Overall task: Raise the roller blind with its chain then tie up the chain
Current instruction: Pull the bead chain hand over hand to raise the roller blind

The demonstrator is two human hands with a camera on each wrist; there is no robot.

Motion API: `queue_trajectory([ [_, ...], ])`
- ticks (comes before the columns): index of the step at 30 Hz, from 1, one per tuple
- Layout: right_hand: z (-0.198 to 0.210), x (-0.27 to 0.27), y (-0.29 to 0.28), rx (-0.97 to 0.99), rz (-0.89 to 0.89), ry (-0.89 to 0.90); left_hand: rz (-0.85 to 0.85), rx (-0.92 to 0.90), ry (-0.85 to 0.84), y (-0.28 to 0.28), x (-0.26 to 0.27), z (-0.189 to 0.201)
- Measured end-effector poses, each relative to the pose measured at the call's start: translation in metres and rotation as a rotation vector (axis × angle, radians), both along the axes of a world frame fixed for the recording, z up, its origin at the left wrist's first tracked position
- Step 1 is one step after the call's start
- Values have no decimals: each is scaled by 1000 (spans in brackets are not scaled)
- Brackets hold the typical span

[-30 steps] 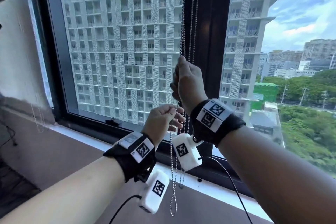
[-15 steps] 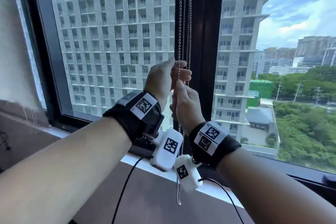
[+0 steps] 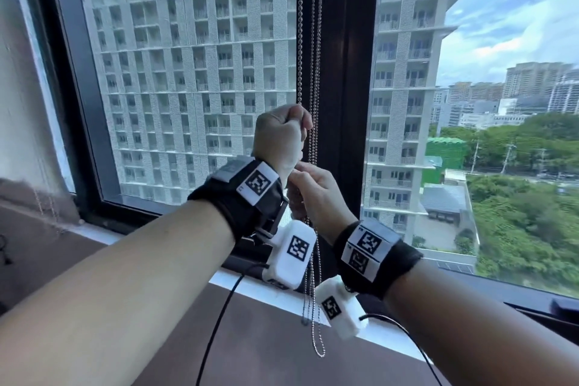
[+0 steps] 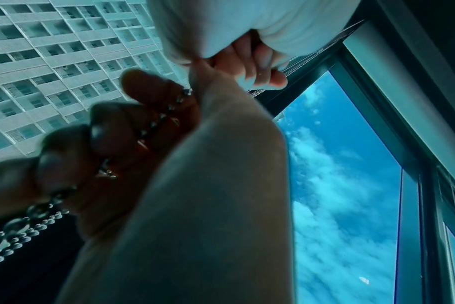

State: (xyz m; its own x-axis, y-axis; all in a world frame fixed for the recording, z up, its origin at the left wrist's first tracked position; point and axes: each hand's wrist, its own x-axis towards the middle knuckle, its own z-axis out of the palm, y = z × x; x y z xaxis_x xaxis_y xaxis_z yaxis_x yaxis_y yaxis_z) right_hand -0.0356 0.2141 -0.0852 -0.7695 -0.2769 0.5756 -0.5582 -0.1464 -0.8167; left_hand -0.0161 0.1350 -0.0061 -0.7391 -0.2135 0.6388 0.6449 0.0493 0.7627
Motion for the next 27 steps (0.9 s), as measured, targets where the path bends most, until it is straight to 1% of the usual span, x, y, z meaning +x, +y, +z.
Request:
queue_trajectory([
  [3,14,-1,4,-33,-19,-5,-4,23,-20,-4,0,-6],
  [6,31,-2,6,-92,-22,44,-21,30,-66,-7,1,-13],
  [9,50,0,6,-150,-31,62,5,33,-77,-8,3,-22],
  [12,68,2,5,-185,-62,82,-31,23,-88,-10,8,-31],
  [18,100,13,-3,-195,-14,97,-61,-28,-155,-12,13,-64],
  [23,104,16,-14,-197,64,-20,-22,-98,-136,-16,17,-86],
  [27,99,19,-21,-230,39,-20,-54,-103,-132,-16,18,-91],
])
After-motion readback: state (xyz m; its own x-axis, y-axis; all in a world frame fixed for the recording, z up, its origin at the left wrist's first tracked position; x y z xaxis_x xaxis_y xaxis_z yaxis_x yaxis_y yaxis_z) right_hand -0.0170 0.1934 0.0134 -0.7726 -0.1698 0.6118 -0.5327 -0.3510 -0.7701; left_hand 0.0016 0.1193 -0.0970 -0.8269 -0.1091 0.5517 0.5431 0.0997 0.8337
